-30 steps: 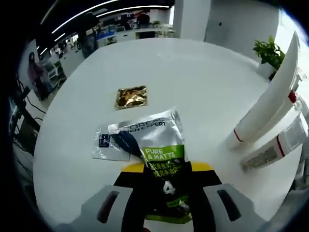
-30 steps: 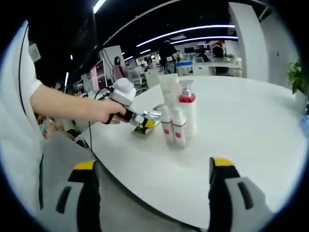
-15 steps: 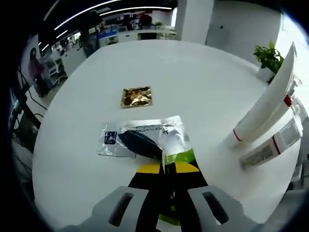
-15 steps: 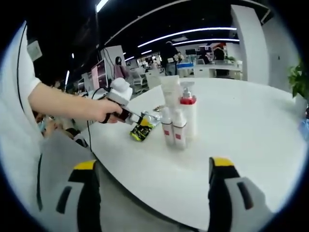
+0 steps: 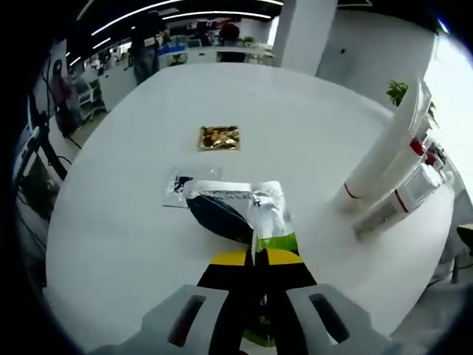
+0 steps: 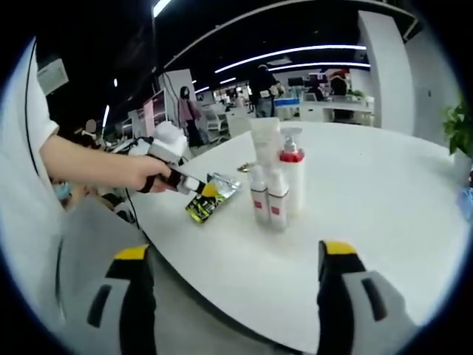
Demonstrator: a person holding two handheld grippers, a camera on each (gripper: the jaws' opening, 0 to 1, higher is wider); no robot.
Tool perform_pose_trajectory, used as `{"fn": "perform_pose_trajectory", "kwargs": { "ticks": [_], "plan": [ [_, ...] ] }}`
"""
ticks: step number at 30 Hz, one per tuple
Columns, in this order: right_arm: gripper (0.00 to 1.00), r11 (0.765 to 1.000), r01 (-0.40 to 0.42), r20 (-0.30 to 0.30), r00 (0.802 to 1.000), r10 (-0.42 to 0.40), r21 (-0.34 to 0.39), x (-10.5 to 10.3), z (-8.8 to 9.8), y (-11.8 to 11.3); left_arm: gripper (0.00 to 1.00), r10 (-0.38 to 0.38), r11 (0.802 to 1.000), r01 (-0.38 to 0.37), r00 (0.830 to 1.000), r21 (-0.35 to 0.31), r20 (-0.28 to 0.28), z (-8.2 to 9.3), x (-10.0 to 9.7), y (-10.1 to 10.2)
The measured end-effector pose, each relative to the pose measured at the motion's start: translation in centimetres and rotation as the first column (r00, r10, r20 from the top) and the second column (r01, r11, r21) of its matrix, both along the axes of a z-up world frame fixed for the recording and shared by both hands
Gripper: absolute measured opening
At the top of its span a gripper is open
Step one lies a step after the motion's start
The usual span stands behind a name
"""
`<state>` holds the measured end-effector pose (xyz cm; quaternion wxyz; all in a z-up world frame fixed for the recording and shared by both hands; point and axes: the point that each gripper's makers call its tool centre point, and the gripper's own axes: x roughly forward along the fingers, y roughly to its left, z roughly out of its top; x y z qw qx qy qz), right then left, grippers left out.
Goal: Arrange the skincare products in the storage area until every visible bottle or jar stands upright without overlapping.
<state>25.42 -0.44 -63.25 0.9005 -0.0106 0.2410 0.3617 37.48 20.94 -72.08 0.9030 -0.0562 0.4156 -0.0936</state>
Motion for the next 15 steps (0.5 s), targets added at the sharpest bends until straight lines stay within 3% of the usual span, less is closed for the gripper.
{"fn": "perform_pose_trajectory", "kwargs": {
  "ticks": [15],
  "plan": [
    [0.9,0.999,-0.025,-0.004,1.0,0.025,0.02,-0.5,0.2,0.5,0.02,-0.005,0.995,0.012,0.997,-0.094,0.082,3.7,-2.8,-1.0]
  ]
}}
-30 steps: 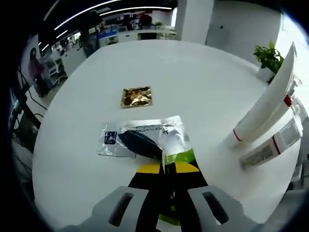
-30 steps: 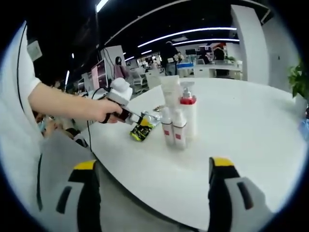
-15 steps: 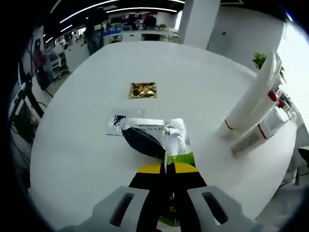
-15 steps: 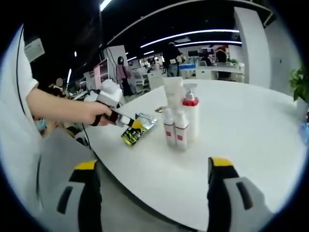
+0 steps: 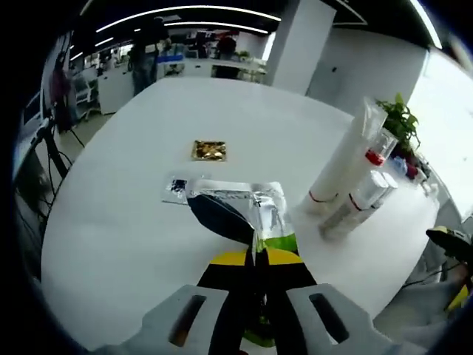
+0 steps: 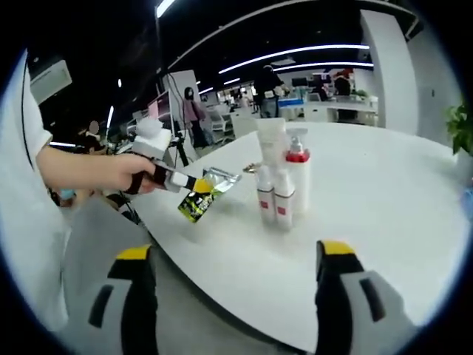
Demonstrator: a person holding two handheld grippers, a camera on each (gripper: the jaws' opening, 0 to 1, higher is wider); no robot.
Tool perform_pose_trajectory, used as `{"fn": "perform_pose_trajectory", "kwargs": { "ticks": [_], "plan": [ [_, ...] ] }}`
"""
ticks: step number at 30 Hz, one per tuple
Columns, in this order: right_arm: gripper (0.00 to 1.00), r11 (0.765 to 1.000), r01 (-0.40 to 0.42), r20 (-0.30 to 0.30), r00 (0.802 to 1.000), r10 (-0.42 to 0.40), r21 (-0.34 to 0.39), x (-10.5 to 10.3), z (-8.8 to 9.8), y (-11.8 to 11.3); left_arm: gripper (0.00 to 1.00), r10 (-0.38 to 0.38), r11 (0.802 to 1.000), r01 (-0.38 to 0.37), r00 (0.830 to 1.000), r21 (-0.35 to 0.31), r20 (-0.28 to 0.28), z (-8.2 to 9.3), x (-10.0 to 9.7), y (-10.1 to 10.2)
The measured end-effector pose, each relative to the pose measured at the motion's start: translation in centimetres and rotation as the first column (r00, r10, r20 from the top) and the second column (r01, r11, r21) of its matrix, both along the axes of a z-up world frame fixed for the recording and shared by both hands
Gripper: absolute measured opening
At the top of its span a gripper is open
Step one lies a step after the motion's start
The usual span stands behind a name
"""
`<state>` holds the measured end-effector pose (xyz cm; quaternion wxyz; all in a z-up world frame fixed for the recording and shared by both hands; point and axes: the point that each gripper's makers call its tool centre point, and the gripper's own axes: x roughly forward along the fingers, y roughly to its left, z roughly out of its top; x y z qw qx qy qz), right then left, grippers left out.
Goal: Arrange the skincare products in the storage area until every visible bottle or jar stands upright without overlapping.
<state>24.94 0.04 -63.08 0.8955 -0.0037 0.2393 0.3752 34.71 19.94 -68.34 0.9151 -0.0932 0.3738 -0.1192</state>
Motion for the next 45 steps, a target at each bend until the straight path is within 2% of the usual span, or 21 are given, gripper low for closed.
{"fn": "perform_pose_trajectory", "kwargs": {
  "ticks": [9,19,25,29,32,36,41,45],
  "plan": [
    [0.87,1.0,-0.025,0.0,1.0,0.025,0.001,-0.3,0.2,0.4,0.02,-0.01,0.999,0.011,0.999,-0.035,0.041,1.8,-1.5,-0.6],
    [0.84,0.996,-0.001,-0.029,1.0,0.003,0.086,-0.1,1.4,0.7,0.02,-0.06,0.995,0.066,0.995,-0.072,0.081,3.8,-3.0,-1.9],
    [0.82,0.985,0.008,-0.026,1.0,-0.004,0.174,1.1,3.4,1.6,0.02,-0.127,0.987,0.137,0.985,-0.08,0.118,5.3,-4.3,-3.6],
    [0.79,0.972,0.01,-0.024,1.0,-0.004,0.236,2.2,4.6,2.5,0.02,-0.168,0.978,0.182,0.976,-0.098,0.139,6.0,-4.9,-4.8],
    [0.75,0.951,0.013,-0.036,0.999,-0.002,0.309,2.7,5.5,3.4,0.02,-0.195,0.971,0.213,0.969,-0.109,0.153,6.7,-5.4,-5.6],
    [0.69,0.94,0.008,-0.051,0.999,0.01,0.341,3.0,5.7,4.0,0.02,-0.227,0.962,0.247,0.959,-0.112,0.168,7.5,-6.1,-6.5],
    [0.65,0.921,0.016,-0.077,0.997,0.015,0.389,3.3,5.8,4.4,0.02,-0.264,0.953,0.288,0.943,-0.096,0.203,8.7,-6.8,-7.6],
    [0.62,0.891,0.041,-0.103,0.995,0.007,0.453,3.7,6.3,4.5,0.02,-0.305,0.944,0.326,0.922,-0.055,0.238,9.5,-7.2,-8.3]
  ]
}}
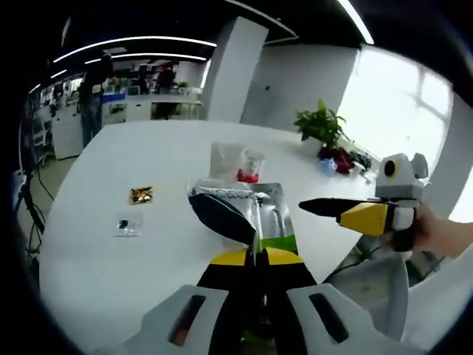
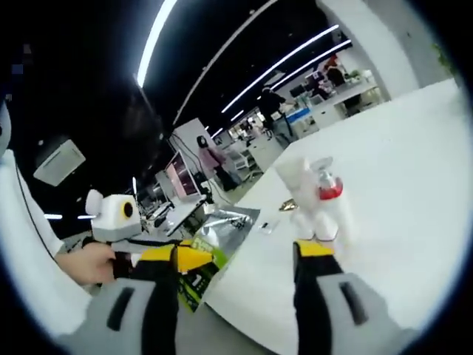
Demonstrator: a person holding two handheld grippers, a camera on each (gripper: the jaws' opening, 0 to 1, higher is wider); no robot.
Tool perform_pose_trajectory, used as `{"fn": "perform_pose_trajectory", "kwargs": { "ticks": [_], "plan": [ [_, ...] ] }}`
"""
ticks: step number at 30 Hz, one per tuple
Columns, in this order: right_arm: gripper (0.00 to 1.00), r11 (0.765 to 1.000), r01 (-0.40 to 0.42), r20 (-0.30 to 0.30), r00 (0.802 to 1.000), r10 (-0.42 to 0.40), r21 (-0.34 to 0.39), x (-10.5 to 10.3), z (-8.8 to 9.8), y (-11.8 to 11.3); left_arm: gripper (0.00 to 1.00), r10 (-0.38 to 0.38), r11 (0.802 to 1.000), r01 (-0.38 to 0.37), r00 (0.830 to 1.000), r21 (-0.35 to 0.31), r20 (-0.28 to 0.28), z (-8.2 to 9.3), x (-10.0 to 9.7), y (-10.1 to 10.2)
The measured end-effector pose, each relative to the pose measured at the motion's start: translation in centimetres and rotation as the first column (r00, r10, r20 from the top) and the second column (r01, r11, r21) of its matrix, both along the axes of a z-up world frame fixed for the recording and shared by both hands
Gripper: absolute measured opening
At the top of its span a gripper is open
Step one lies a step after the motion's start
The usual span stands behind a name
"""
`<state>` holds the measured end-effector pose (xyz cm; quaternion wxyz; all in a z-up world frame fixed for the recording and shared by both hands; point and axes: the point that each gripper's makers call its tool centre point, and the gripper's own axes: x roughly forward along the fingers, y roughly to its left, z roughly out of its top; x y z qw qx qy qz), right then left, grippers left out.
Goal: Arrange the skincare products in the storage area until every visible bottle or jar stands upright without overlapping.
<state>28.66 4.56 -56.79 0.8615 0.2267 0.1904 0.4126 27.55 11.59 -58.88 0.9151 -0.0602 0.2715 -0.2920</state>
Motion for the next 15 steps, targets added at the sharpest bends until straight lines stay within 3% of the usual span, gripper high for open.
{"fn": "perform_pose_trajectory", "kwargs": {
  "ticks": [7,15],
  "plan": [
    [0.56,0.996,0.018,-0.052,0.999,-0.014,0.085,0.7,0.1,0.2,0.03,-0.047,0.999,0.047,0.998,-0.006,0.032,0.8,-0.7,-1.2],
    [0.37,0.989,-0.023,-0.077,0.996,0.034,0.145,0.3,0.1,1.3,0.03,-0.095,0.994,0.098,0.994,-0.057,0.055,1.8,-1.2,-2.8]
  ]
}}
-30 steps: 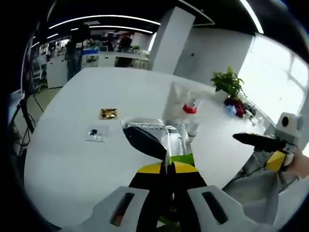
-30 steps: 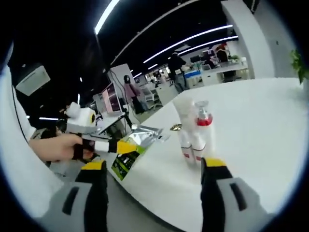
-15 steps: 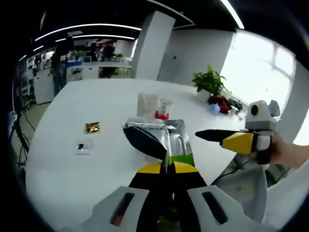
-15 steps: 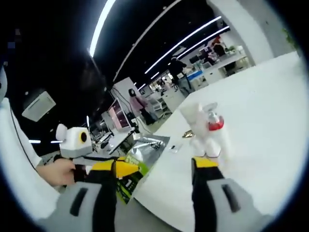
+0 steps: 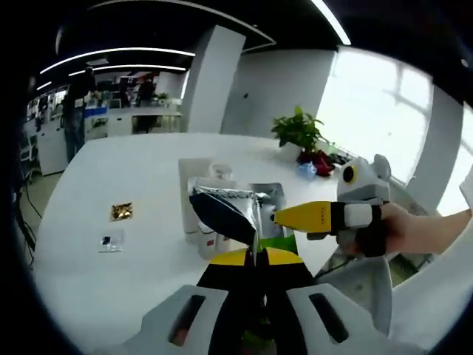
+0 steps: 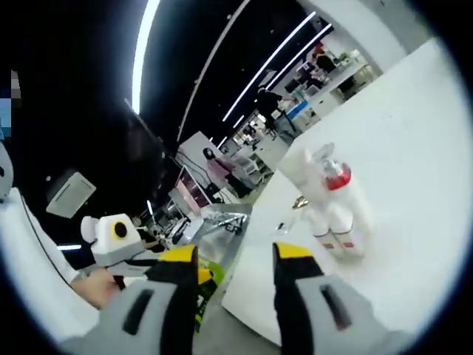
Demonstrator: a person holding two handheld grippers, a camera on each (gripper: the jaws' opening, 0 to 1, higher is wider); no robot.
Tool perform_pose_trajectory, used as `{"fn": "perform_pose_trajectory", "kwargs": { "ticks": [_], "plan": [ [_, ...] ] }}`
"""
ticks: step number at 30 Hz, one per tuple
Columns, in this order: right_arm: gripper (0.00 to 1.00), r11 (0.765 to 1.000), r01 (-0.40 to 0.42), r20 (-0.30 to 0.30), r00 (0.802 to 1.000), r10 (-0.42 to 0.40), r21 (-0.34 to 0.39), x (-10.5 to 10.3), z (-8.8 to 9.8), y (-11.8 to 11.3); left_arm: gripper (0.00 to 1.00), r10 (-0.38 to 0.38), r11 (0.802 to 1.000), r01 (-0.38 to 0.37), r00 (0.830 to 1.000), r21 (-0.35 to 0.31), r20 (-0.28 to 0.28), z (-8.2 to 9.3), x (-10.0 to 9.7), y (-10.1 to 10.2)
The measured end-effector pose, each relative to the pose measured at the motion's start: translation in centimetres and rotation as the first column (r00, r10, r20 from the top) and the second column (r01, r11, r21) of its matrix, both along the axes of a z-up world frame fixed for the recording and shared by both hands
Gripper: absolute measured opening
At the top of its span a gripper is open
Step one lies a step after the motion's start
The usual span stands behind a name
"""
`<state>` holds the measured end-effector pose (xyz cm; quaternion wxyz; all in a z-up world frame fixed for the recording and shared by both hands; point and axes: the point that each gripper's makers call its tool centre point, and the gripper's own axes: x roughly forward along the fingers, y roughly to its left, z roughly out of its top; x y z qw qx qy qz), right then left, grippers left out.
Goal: Arrange the skincare products in the storage area until every visible bottle or jar stands upright without overlapping.
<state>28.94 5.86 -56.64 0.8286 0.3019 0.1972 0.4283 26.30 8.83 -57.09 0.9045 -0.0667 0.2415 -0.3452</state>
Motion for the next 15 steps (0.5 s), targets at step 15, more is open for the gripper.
{"fn": "perform_pose_trajectory", "kwargs": {
  "ticks": [15],
  "plan": [
    [0.02,0.993,-0.028,-0.011,1.0,0.029,0.111,-0.3,1.3,-0.2,0.04,-0.034,0.999,0.034,0.999,-0.039,-0.006,0.1,0.0,-0.5]
  ]
}}
